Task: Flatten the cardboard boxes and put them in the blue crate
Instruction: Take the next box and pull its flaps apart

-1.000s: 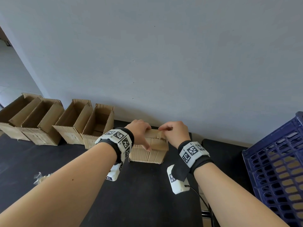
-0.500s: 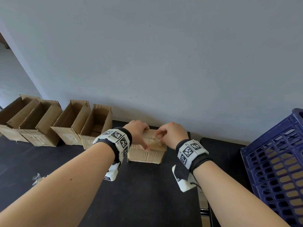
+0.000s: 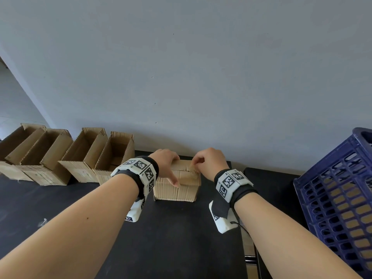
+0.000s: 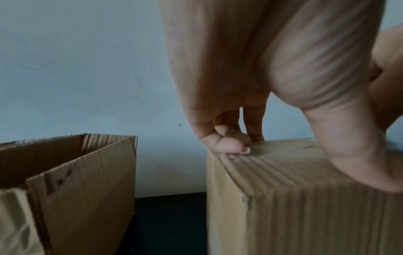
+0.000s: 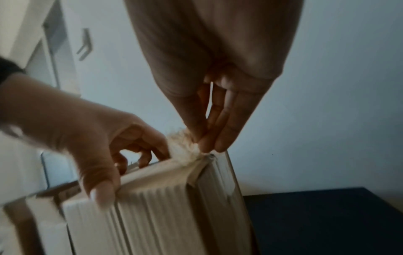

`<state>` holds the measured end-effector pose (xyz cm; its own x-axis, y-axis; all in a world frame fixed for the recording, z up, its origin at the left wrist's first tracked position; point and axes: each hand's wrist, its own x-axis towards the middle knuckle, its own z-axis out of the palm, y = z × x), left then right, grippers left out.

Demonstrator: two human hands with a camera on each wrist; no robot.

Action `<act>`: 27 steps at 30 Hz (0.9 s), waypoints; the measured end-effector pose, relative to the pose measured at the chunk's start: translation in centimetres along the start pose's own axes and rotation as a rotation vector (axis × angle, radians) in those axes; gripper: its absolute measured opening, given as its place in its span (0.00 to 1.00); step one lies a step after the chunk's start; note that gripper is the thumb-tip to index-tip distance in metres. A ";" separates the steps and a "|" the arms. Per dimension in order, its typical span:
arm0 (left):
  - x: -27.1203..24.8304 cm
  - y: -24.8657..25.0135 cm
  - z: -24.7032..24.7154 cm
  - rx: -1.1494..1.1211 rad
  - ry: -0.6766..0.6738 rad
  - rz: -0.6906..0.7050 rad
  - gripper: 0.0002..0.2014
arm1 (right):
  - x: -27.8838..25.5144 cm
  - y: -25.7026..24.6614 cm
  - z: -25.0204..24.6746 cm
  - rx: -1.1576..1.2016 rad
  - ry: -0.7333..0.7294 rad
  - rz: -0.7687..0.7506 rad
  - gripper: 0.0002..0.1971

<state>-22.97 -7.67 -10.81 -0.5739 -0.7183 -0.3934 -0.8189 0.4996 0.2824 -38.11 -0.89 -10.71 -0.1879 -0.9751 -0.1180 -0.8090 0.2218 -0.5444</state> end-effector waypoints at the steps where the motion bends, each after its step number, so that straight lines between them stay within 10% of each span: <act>1: 0.1 0.0 -0.1 0.004 0.000 0.001 0.45 | 0.1 0.1 -0.1 0.055 0.016 0.039 0.15; 19: 0.6 0.0 -0.4 -0.014 -0.040 -0.017 0.45 | -1.1 7.5 -2.4 0.138 0.256 0.496 0.13; 27: 0.4 0.1 -1.3 -0.149 -0.017 -0.007 0.44 | -0.4 5.7 -4.0 0.687 0.255 0.444 0.14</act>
<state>-23.32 -8.56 -9.80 -0.5694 -0.7123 -0.4105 -0.8135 0.4162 0.4063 -44.88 0.79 -10.40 -0.5933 -0.7495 -0.2936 -0.1297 0.4490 -0.8841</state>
